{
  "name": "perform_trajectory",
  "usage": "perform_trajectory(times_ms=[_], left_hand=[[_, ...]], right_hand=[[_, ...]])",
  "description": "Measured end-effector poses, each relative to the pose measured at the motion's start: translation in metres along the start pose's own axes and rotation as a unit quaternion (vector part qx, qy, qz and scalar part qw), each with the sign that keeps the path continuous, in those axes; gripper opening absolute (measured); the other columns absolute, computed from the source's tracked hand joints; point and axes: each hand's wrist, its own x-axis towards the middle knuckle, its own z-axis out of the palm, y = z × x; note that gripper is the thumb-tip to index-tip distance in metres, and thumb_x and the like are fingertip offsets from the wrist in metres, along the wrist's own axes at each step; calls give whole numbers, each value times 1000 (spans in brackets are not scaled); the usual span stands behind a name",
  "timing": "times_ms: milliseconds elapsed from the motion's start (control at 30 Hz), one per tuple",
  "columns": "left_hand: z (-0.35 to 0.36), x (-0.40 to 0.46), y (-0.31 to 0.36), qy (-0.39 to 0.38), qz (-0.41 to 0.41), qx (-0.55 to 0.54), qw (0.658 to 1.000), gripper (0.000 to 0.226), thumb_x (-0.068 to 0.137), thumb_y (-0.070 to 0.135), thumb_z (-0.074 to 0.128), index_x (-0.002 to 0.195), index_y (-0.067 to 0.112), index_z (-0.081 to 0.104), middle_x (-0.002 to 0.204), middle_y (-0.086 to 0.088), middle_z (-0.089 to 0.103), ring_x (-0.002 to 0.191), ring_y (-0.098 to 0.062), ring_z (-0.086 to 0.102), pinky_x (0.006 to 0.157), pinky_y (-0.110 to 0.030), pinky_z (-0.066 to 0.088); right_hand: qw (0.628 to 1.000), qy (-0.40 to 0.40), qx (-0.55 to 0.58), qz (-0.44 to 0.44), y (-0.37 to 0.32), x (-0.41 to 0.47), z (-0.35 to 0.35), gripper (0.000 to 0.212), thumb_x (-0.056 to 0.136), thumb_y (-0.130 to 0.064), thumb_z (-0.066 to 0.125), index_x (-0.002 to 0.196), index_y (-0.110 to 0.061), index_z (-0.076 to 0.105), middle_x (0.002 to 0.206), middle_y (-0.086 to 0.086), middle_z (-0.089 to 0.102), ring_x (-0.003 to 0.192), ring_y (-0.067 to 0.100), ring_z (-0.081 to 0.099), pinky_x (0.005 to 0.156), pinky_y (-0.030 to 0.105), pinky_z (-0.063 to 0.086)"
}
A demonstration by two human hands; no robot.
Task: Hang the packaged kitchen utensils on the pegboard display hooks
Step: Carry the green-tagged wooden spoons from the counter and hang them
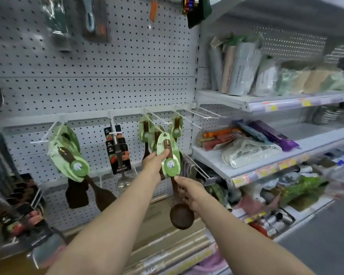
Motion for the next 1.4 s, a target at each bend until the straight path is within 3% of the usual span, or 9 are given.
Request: perform_trajectory(times_ms=[100, 233, 333, 433, 567, 733, 967, 1167, 1400], left_hand=[[7, -4, -2, 19, 9, -9, 1000, 25, 87, 13, 77, 110, 8, 70, 98, -17, 76, 78, -31, 75, 61, -39, 59], [14, -5, -2, 42, 33, -8, 999, 34, 85, 14, 79, 116, 4, 68, 103, -17, 76, 90, -33, 74, 83, -49, 60], [17, -9, -3, 64, 35, -2, 997, 35, 84, 14, 80, 115, 5, 68, 105, -16, 75, 94, -34, 73, 90, -54, 58], [15, -5, -2, 70, 40, -5, 997, 37, 84, 14, 80, 118, 5, 68, 105, -16, 76, 95, -33, 74, 89, -53, 58], [12, 0, 3, 67, 51, -8, 996, 30, 88, 12, 76, 115, 3, 69, 104, -18, 76, 93, -33, 74, 87, -50, 59], [9, 6, 5, 53, 58, 8, 997, 20, 91, 8, 71, 111, 3, 69, 97, -16, 76, 72, -23, 74, 54, -29, 58], [3, 14, 0, 35, 66, 11, 997, 15, 92, 9, 70, 106, 8, 70, 94, -11, 78, 78, -22, 75, 64, -32, 58], [-5, 25, -1, 12, 87, 17, 996, 14, 92, 7, 69, 106, 7, 70, 93, -11, 78, 79, -20, 75, 65, -30, 60], [-9, 54, 2, 26, 95, 8, 995, 21, 90, 8, 72, 111, 6, 71, 99, -14, 77, 83, -25, 75, 70, -32, 60]], right_hand=[[1000, -9, -12, 2, -4, 5, -8, 27, 88, -17, 78, 113, -9, 74, 93, 5, 75, 75, 16, 64, 62, 24, 46], [999, -24, -21, 9, -10, 10, -14, 25, 87, -19, 79, 110, -11, 74, 94, 5, 77, 69, 14, 66, 61, 22, 49], [999, -35, -17, 13, -10, 14, -17, 27, 84, -21, 82, 109, -12, 76, 100, 8, 79, 79, 19, 70, 69, 25, 53], [999, -45, -13, 13, -12, 20, -16, 28, 83, -20, 83, 109, -11, 76, 103, 10, 78, 85, 22, 70, 77, 30, 55], [998, -54, -13, 14, -16, 29, -13, 25, 85, -18, 81, 107, -10, 74, 100, 10, 78, 85, 22, 70, 73, 28, 56], [998, -59, -7, 31, -12, 37, -11, 17, 86, -16, 80, 101, -11, 73, 89, 6, 78, 83, 21, 69, 76, 30, 55], [997, -77, 8, 28, -9, 64, -12, 16, 88, -10, 77, 102, -8, 70, 82, 1, 78, 84, 15, 70, 72, 22, 52], [994, -100, 23, 44, -3, 82, -5, 28, 89, -10, 75, 117, -9, 68, 94, 3, 77, 88, 14, 70, 74, 22, 51], [994, -90, 25, 54, -5, 108, 5, 24, 89, -11, 76, 111, -10, 68, 91, 1, 77, 91, 14, 68, 76, 23, 50]])
